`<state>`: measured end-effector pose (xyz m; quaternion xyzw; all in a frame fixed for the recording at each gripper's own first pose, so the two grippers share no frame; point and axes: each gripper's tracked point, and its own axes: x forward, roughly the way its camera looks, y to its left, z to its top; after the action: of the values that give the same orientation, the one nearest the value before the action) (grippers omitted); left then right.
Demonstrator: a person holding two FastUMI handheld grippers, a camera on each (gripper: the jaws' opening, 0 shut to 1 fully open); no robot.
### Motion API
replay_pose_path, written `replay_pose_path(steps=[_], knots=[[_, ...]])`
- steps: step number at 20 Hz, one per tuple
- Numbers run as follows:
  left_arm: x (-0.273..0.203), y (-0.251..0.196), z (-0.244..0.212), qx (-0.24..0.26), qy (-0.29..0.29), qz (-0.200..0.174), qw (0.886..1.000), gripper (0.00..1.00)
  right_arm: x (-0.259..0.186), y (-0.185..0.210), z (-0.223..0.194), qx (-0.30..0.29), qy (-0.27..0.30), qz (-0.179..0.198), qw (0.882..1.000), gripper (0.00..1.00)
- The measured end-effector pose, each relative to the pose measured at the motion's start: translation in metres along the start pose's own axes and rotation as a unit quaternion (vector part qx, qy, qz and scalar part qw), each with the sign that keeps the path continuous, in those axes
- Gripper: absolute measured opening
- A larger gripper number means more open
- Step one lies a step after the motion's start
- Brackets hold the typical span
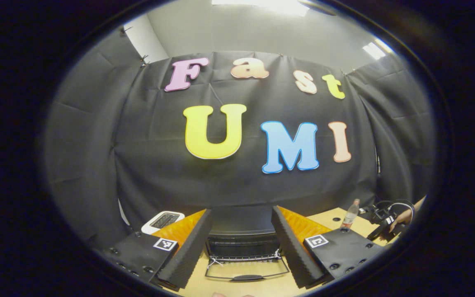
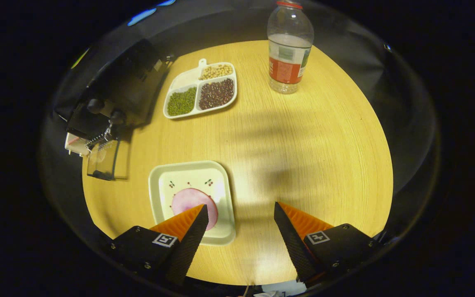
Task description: Open the electric oven with the left hand, put the food in, and close the electric oven.
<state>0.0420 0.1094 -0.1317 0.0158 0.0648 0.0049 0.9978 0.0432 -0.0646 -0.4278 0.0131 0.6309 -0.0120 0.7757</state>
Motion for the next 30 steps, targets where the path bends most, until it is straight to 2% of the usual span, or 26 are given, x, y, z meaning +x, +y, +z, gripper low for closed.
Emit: replay_pose_path(steps=[3, 8, 10, 11, 13, 14, 15, 16, 18, 21, 23, 27, 30], knots=[[0.0, 0.004, -0.006, -0.003, 0.009, 0.003, 1.0, 0.92, 0.012, -0.005, 0.003, -0.018, 0.01, -0.031, 0.999, 0.98], [0.001, 0.01, -0.017, 0.0, 0.025, 0.006, 1.0, 1.0, 0.026, 0.008, 0.0, -0.037, 0.028, -0.038, 0.998, 0.98], [0.003, 0.01, -0.02, -0.002, 0.027, 0.005, 1.0, 1.0, 0.026, 0.01, 0.003, -0.055, 0.024, -0.039, 0.997, 0.91], [0.004, 0.009, -0.022, -0.004, 0.028, 0.004, 1.0, 1.0, 0.03, 0.017, 0.002, -0.058, 0.027, -0.025, 0.998, 0.9], [0.005, 0.007, -0.022, -0.009, 0.028, 0.003, 1.0, 1.0, 0.024, 0.018, 0.001, -0.062, 0.04, -0.019, 0.997, 0.68], [0.005, 0.005, -0.022, -0.011, 0.027, 0.002, 1.0, 1.0, 0.033, 0.021, 0.0, -0.059, 0.042, -0.006, 0.997, 0.68], [0.005, 0.003, -0.022, -0.012, 0.027, 0.001, 1.0, 1.0, 0.051, 0.021, -0.008, -0.028, 0.037, -0.007, 0.999, 0.4], [0.004, 0.001, -0.021, -0.012, 0.025, 0.001, 1.0, 1.0, 0.029, 0.023, 0.005, -0.019, 0.035, 0.002, 0.999, 0.13], [0.002, 0.0, -0.018, -0.012, 0.02, 0.001, 1.0, 1.0, 0.027, 0.021, 0.007, -0.016, 0.029, 0.023, 0.999, 0.05], [-0.002, 0.001, -0.015, -0.008, 0.02, 0.0, 1.0, 0.96, 0.031, 0.019, -0.001, 0.01, 0.019, 0.043, 0.999, 0.01], [-0.004, 0.003, -0.013, -0.007, 0.023, 0.001, 1.0, 0.94, 0.029, 0.028, -0.005, 0.062, 0.012, 0.088, 0.994, 0.01], [-0.006, 0.006, -0.011, -0.01, 0.025, 0.002, 1.0, 0.92, 0.021, 0.037, -0.022, 0.158, -0.003, 0.182, 0.971, 0.0], [-0.006, 0.003, -0.008, -0.017, 0.025, -0.001, 1.0, 0.96, 0.016, 0.046, -0.029, 0.21, -0.016, 0.227, 0.951, 0.0]])
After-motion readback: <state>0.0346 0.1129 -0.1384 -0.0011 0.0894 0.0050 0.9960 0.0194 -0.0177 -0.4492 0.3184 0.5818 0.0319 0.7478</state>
